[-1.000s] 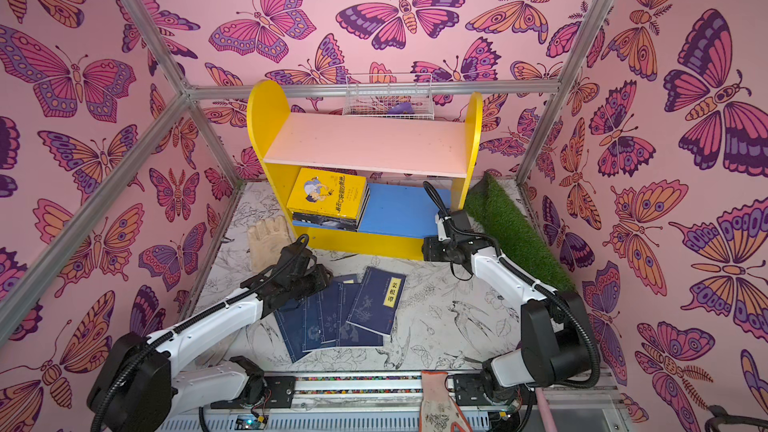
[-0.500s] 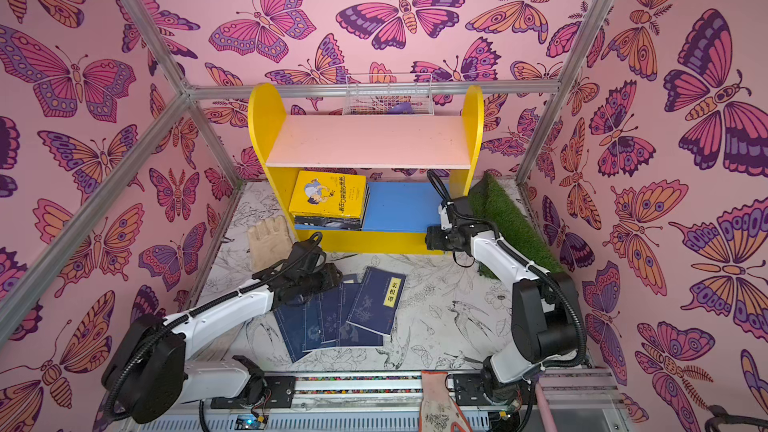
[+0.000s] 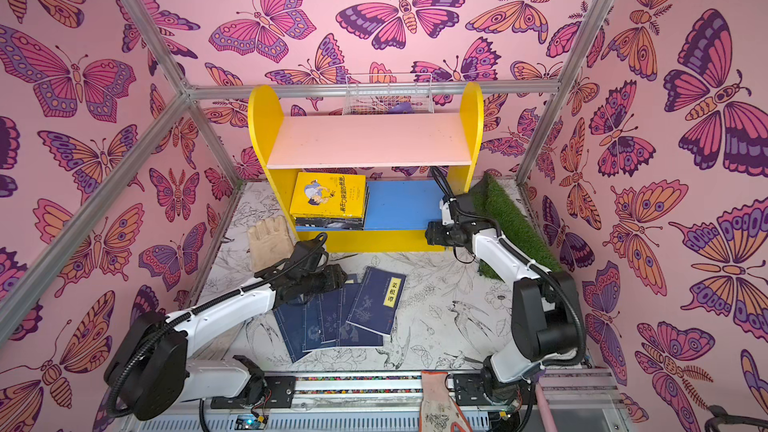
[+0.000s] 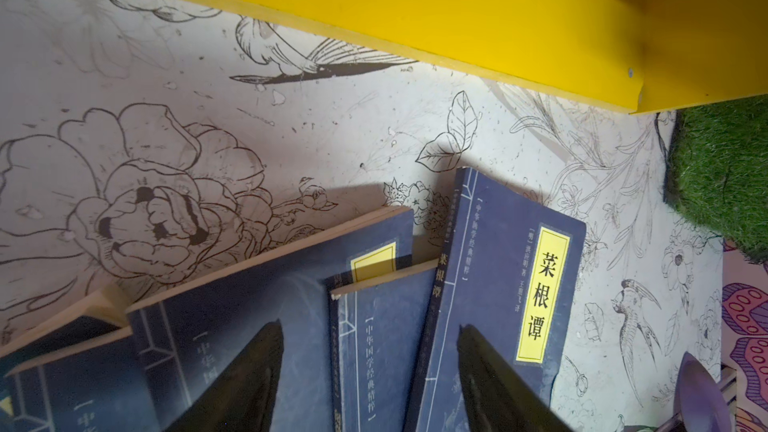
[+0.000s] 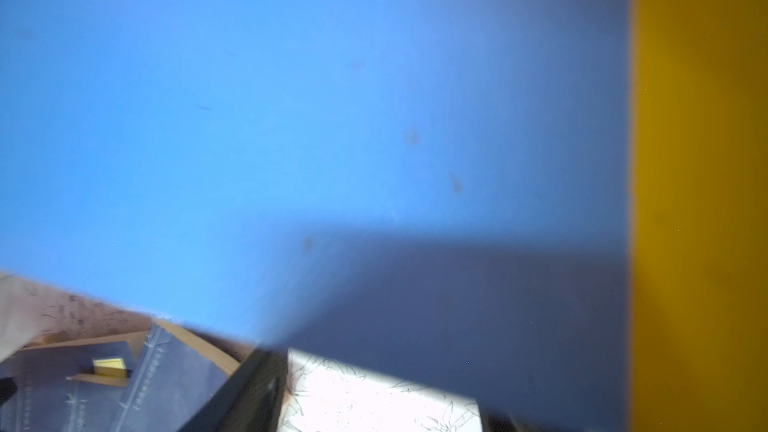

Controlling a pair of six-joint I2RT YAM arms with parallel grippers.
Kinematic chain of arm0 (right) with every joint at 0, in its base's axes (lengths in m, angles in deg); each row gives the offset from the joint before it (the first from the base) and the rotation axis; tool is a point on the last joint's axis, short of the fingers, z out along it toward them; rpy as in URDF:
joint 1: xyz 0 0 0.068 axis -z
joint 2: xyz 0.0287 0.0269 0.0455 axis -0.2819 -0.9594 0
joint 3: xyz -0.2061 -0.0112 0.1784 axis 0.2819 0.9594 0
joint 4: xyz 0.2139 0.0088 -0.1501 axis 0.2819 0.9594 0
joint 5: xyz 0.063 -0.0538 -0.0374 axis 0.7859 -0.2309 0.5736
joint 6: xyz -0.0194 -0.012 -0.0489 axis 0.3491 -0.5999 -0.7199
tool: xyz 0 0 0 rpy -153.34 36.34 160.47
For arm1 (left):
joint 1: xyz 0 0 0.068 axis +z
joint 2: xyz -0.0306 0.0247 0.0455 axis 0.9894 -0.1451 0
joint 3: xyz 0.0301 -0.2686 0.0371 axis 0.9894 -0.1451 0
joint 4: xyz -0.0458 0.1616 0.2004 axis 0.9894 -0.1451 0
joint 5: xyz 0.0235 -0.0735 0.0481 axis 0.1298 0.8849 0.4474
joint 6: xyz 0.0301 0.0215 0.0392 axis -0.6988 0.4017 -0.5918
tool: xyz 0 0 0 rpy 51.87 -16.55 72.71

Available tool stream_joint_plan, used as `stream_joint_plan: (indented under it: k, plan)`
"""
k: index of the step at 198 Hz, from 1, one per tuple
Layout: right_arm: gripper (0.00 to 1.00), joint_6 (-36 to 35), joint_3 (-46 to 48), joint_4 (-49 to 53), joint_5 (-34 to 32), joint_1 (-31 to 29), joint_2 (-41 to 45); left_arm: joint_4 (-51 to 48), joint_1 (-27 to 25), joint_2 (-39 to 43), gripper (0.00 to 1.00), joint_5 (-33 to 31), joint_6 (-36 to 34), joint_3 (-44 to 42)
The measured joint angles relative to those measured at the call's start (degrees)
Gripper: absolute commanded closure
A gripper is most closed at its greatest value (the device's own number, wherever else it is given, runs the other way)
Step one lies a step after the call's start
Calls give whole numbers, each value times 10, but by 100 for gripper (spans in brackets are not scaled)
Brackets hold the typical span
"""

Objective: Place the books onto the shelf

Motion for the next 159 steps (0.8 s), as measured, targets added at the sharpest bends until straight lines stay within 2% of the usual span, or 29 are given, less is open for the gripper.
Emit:
stream_joint_plan:
  k: [39,68,103,119,159]
  plan:
    - [30,7,88,-47,-53,-79,168,-14,-8,1,28,8,-19,0]
    - [30,28,144,-52,-59,-115,219,-24,-14,-2,28,21,-36,0]
    - [28,30,210,-24,-30,-188,209,-44,-33,-23,27,44,-62,5]
    - [28,12,216,-5,9,-224,175,-58,-49,-45,26,53,-76,17]
    - [28,-7,207,5,98,-230,51,-79,-82,-105,26,66,-103,59]
